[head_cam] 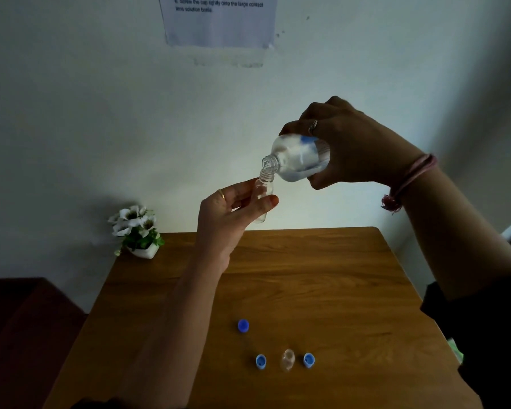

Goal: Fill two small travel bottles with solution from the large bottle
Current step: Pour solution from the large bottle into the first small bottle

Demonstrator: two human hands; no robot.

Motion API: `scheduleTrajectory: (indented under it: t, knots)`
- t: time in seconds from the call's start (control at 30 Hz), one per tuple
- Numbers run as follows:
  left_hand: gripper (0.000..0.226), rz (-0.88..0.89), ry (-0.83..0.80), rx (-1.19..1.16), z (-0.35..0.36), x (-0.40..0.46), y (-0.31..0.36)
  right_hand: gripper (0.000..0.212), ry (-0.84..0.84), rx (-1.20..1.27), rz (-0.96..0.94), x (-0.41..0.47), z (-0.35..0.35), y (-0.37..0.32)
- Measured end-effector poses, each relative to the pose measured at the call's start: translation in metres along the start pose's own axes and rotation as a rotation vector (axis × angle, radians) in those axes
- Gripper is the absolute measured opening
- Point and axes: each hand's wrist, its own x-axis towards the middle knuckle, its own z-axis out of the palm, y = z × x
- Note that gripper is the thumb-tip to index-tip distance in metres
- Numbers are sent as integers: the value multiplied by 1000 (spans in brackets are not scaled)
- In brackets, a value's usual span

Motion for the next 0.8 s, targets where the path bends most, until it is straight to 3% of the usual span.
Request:
scheduleTrajectory:
  t: [0.8]
  knots:
    - [32, 6, 8, -12, -2, 3, 2, 78, 15, 57, -23, 5, 5, 8]
